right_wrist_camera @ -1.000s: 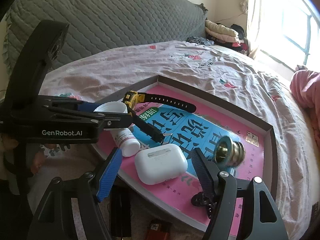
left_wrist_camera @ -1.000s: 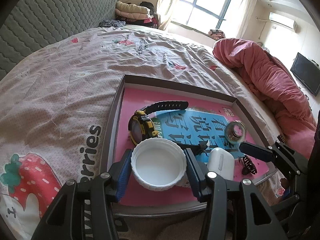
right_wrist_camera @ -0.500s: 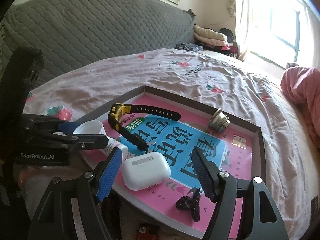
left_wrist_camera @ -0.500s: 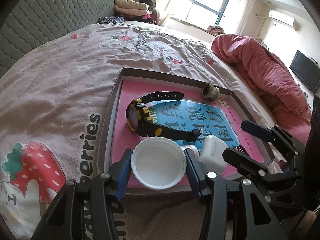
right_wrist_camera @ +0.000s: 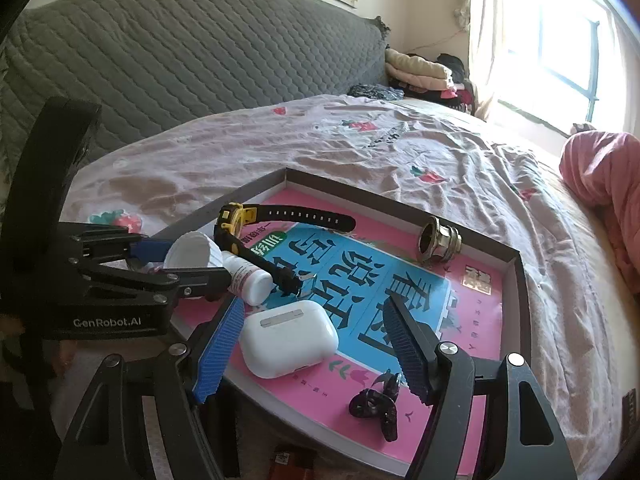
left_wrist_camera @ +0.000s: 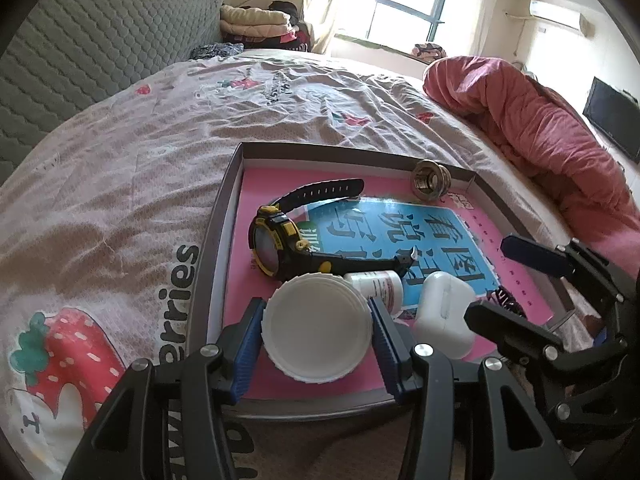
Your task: Organize rigid objects
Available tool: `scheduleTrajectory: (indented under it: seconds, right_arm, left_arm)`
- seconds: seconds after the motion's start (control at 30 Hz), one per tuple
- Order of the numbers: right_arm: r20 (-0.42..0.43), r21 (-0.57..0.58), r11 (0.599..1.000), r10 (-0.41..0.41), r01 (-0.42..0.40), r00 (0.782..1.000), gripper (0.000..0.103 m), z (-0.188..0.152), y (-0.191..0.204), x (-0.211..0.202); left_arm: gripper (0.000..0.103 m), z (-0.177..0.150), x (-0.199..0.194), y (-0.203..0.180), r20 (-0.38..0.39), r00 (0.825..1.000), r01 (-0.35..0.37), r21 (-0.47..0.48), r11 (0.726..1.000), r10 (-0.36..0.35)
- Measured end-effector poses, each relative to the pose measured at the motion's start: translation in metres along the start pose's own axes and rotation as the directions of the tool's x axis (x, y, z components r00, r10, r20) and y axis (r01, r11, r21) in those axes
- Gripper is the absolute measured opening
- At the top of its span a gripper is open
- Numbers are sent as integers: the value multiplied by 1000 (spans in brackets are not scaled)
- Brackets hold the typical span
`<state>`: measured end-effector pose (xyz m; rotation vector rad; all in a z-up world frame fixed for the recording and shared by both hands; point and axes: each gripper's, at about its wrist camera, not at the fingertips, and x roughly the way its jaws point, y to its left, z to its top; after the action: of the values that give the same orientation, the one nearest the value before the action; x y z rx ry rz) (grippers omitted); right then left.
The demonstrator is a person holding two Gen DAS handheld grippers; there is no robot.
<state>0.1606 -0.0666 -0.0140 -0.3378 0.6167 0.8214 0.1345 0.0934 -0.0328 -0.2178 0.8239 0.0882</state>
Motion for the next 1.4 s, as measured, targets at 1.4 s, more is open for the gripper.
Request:
scheduleTrajectory:
  seconds: [1.4]
  right_arm:
    - [25,76,992,-101,99,995,75,-12,-11,-27]
  left_arm:
    - [51,-9,-30,-16,19,999,-48,55,997,47]
